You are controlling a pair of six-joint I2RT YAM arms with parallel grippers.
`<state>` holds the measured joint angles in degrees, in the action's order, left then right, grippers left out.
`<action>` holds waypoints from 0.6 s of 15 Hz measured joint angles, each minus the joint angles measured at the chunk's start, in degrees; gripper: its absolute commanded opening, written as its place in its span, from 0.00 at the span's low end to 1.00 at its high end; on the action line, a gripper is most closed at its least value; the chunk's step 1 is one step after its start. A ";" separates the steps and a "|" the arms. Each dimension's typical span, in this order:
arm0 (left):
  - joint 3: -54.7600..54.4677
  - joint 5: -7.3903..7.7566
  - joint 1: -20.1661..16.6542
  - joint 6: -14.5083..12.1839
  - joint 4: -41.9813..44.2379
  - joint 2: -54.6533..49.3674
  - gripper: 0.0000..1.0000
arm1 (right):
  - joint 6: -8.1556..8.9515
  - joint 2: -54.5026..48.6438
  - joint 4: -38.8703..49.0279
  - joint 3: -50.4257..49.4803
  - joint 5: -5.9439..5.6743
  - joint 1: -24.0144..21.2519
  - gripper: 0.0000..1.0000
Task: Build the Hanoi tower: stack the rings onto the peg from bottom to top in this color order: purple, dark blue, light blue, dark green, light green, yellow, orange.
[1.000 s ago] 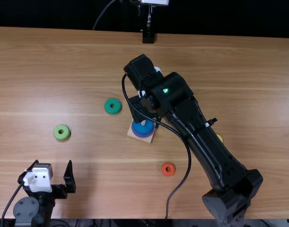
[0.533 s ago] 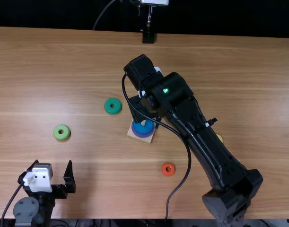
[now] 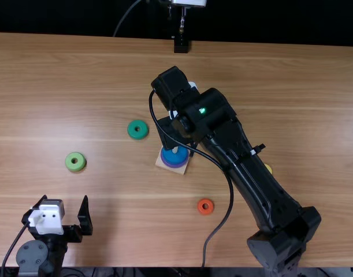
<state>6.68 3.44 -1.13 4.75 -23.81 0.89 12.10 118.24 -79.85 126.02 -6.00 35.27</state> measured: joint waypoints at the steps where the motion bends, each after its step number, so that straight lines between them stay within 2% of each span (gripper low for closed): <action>1: 0.00 -0.04 0.00 0.02 -0.02 0.00 1.00 | 0.02 0.00 0.02 0.02 -0.02 0.11 0.00; 9: 0.00 -0.02 0.00 0.00 -0.02 0.00 1.00 | 0.02 0.00 0.00 0.04 -0.02 2.51 0.00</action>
<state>6.68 3.42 -1.13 4.75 -23.83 0.89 12.12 118.24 -79.85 126.06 -6.02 37.78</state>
